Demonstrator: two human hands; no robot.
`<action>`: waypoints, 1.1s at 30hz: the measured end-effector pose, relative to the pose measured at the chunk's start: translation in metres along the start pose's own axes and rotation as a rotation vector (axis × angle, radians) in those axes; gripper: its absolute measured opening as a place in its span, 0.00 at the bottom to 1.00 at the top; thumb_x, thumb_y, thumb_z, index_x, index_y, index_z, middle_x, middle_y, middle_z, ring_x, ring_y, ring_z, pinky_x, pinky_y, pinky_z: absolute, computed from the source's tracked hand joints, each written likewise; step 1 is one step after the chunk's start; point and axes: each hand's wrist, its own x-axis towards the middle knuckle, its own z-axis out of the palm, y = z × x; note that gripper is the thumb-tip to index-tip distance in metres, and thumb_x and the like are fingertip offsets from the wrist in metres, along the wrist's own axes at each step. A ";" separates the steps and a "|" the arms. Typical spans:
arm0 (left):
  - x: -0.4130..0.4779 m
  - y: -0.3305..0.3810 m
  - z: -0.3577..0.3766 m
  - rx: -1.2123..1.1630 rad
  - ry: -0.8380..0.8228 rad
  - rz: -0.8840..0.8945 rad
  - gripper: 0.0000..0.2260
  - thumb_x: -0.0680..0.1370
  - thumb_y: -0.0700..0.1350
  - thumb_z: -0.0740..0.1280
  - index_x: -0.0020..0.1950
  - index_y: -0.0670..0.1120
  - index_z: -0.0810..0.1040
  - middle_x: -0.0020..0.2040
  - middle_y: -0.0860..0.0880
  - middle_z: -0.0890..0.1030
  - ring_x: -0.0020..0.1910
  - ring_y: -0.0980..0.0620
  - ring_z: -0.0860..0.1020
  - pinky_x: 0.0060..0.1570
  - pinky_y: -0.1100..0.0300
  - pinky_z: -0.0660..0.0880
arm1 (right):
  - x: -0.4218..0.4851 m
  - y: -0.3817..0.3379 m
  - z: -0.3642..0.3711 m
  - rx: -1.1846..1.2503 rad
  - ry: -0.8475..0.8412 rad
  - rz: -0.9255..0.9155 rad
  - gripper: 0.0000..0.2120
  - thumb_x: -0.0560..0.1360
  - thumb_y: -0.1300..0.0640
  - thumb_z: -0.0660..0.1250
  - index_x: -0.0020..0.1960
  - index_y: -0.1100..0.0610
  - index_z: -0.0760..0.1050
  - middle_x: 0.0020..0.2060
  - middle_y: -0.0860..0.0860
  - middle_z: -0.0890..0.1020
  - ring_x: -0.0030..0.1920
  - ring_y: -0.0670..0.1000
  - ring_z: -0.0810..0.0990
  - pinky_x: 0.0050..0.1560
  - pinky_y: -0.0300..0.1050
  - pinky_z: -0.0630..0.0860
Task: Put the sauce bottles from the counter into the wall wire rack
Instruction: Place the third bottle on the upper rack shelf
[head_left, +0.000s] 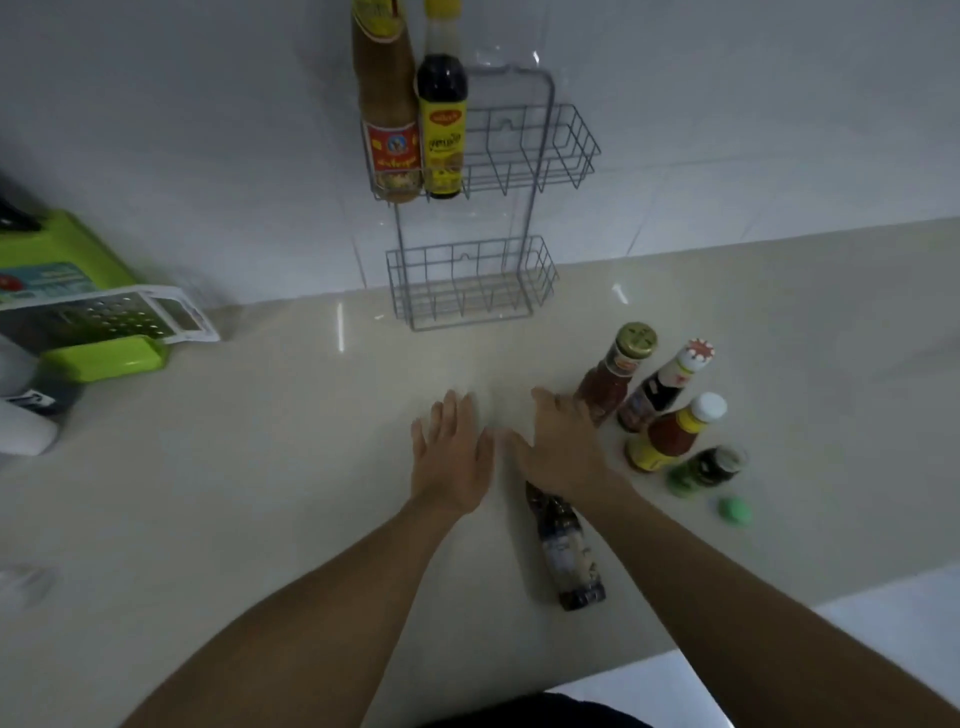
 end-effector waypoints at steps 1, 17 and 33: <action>-0.008 -0.002 0.015 0.015 -0.020 0.000 0.28 0.84 0.57 0.45 0.82 0.48 0.43 0.82 0.47 0.42 0.81 0.48 0.41 0.77 0.47 0.35 | -0.013 0.013 0.013 -0.060 -0.008 0.036 0.34 0.75 0.37 0.58 0.71 0.59 0.63 0.65 0.60 0.72 0.66 0.62 0.68 0.65 0.56 0.67; -0.045 -0.018 0.064 0.235 -0.111 0.020 0.37 0.78 0.67 0.39 0.81 0.49 0.36 0.81 0.47 0.34 0.79 0.45 0.34 0.77 0.45 0.35 | -0.070 0.045 0.061 0.393 -0.004 0.295 0.20 0.73 0.48 0.70 0.56 0.54 0.65 0.51 0.53 0.73 0.46 0.54 0.76 0.44 0.47 0.72; 0.035 0.027 -0.084 -0.312 0.240 -0.091 0.32 0.82 0.52 0.60 0.81 0.41 0.51 0.76 0.41 0.61 0.75 0.42 0.61 0.74 0.50 0.62 | 0.032 -0.077 -0.110 0.982 0.121 -0.234 0.13 0.80 0.66 0.59 0.60 0.54 0.62 0.45 0.50 0.72 0.46 0.49 0.75 0.45 0.40 0.75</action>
